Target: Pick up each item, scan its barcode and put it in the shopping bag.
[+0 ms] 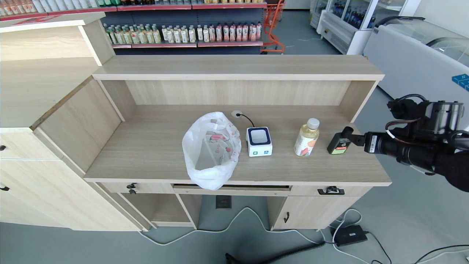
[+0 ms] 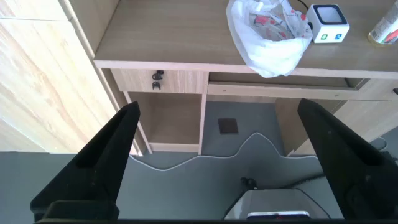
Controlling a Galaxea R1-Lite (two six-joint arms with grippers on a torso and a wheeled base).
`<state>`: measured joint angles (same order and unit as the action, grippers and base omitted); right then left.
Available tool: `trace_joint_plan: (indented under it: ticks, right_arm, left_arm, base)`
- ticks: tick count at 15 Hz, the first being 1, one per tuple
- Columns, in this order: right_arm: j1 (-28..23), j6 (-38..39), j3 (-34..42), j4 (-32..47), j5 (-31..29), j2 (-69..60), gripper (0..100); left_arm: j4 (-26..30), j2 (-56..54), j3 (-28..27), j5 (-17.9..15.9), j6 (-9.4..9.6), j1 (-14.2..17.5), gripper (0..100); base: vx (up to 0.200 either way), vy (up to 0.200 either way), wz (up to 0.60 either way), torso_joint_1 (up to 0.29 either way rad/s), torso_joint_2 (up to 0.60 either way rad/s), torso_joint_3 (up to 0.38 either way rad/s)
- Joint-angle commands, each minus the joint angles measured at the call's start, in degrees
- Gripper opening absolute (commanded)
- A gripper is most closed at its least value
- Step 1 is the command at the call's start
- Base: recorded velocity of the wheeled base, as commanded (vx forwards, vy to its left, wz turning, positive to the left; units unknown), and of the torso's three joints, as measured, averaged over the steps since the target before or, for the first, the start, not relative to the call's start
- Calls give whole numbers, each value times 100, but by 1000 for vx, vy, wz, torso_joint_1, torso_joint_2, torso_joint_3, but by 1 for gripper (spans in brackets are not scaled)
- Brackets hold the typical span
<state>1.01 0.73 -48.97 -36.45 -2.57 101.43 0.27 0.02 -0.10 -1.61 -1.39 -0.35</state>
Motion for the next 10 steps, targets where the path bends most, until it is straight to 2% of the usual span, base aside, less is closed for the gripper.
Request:
trace_joint_plan:
  ticks: [1, 4, 10]
  right_arm:
    - [4, -12, -113, -503, 11, 765, 100]
    - [13, -170, -376, -996, 46, 1380, 100]
    - [347, -117, -667, -2033, 117, 2197, 100]
  left_arm:
    - [0, -2, 1, 3, -2, 0, 100]
    - [0, -2, 1, -6, -2, 0, 100]
    - [0, -2, 1, 3, -2, 0, 100]
  base:
    - [0, 0, 0, 0, 0, 0]
    - [0, 0, 0, 0, 0, 0]
    - [0, 0, 0, 0, 0, 0]
